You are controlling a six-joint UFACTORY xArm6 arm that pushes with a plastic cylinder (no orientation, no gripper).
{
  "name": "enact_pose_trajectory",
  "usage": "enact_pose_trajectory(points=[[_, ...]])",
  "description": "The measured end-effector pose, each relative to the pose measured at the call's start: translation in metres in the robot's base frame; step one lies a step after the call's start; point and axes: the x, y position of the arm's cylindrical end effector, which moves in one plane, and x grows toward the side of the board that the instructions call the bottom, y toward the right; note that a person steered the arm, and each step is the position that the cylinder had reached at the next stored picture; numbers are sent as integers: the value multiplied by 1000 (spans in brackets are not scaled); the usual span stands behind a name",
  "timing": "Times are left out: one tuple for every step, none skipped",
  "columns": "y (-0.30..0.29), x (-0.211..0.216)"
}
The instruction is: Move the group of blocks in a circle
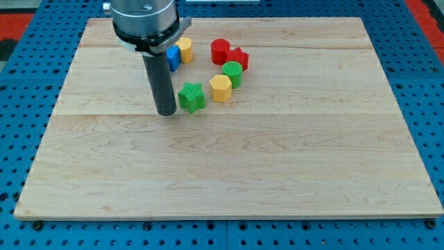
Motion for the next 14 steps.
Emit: enact_pose_trajectory(points=[[40,-4],[35,-13],[23,-17],[21,-29],[-66,-32],[-95,-71],[-95,-99],[-89,-110],[-66,-113],[-31,-113],[-20,-109],[-20,-103],[-64,-107],[-65,-153]])
